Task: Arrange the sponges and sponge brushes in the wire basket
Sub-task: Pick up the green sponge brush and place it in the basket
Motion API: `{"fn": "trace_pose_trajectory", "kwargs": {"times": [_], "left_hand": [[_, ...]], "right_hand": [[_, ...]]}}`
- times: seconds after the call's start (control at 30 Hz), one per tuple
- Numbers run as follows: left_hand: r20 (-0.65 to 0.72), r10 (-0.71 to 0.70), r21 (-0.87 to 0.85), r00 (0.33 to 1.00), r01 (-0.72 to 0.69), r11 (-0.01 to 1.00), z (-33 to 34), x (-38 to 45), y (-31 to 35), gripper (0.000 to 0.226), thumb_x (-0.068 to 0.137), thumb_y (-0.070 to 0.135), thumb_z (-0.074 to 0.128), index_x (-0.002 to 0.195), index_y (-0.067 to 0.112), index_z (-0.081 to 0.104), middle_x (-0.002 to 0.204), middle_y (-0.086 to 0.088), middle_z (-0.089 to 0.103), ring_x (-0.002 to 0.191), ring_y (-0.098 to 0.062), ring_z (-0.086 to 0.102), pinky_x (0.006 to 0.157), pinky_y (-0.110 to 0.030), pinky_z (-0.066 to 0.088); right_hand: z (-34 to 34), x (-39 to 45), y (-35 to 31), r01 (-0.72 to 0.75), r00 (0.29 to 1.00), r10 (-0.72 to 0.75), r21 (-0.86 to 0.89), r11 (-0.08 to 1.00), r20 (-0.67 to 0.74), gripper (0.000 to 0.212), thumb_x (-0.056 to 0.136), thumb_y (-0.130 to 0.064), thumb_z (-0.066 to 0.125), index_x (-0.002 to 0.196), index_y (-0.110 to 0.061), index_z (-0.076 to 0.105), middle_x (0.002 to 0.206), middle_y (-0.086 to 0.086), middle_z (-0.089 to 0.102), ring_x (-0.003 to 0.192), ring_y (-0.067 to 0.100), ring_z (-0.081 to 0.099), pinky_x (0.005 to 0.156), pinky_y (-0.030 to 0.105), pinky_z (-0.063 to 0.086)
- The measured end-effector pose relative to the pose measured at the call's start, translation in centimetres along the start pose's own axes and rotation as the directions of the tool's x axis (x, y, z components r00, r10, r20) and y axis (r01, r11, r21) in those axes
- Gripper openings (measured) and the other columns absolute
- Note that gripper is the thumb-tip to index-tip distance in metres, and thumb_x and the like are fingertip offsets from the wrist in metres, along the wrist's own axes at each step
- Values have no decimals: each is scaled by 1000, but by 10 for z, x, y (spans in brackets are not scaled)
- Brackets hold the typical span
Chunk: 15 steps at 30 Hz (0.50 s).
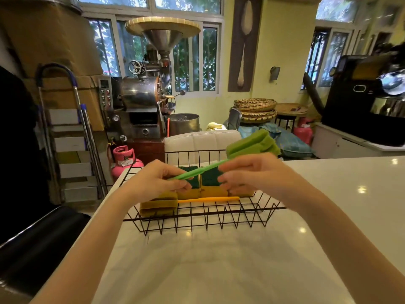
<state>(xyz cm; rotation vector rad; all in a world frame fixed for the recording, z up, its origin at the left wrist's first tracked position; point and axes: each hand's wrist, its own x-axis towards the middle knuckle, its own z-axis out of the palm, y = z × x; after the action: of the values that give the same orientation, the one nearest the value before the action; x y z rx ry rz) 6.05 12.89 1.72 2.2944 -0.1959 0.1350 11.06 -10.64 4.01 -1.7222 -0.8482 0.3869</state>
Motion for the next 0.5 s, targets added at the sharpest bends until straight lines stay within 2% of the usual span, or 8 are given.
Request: {"fn": "trace_pose_trajectory", "kwargs": {"times": [0.07,0.1,0.17,0.23,0.3,0.4,0.5], "left_hand": [[6,-7,84,1000,6,996,0,0,-4,15,79,20,61,90,27,69,84,2,72,77,-10,63,71,-26,50],[13,-11,120,1000,9,993,0,1,-6,15,80,21,61,91,27,69,83,2,72,76,-14,62,70,-28,50],[27,-20,159,999,15,987,2,3,-10,16,80,21,61,92,28,68,82,3,70,77,-20,61,72,-27,50],[24,-35,186,999,30,982,6,5,-13,17,80,20,60,95,25,68,87,2,70,83,-20,60,78,-32,50],[24,-47,227,999,41,973,10,7,-16,20,81,19,60,98,26,67,89,6,68,85,-12,58,78,-26,47],[61,-63,292,996,43,955,14,9,-19,23,80,21,60,102,27,66,87,14,65,82,-6,56,75,-21,45],[124,-71,292,990,32,956,18,9,-20,30,81,19,60,108,32,60,94,13,65,87,-4,58,80,-20,45]], "right_hand": [[-15,-4,-2,182,977,-184,-26,983,-104,21,77,-17,64,97,-24,67,90,-1,74,85,13,69,68,20,55],[-21,-5,-1,244,954,-261,-124,962,-146,25,76,-19,64,99,-29,65,92,-4,73,89,11,67,70,19,55],[-28,-2,8,234,933,-330,-457,858,-142,38,75,-26,65,108,-42,55,103,-16,62,98,4,58,74,15,50],[-31,7,25,161,963,-263,-649,744,-63,56,75,-27,66,123,-41,42,113,-15,47,107,5,46,86,18,40],[-30,15,44,110,987,-162,-706,700,-6,61,74,-28,67,128,-34,38,113,-14,41,108,8,41,89,24,38],[-32,22,61,25,999,-40,-652,758,-9,52,72,-27,69,117,-36,44,104,-13,50,94,9,52,77,20,44],[-37,23,69,-3,1000,-5,-581,814,-12,38,68,-26,71,97,-38,48,94,-16,56,82,5,55,63,15,42]]}}
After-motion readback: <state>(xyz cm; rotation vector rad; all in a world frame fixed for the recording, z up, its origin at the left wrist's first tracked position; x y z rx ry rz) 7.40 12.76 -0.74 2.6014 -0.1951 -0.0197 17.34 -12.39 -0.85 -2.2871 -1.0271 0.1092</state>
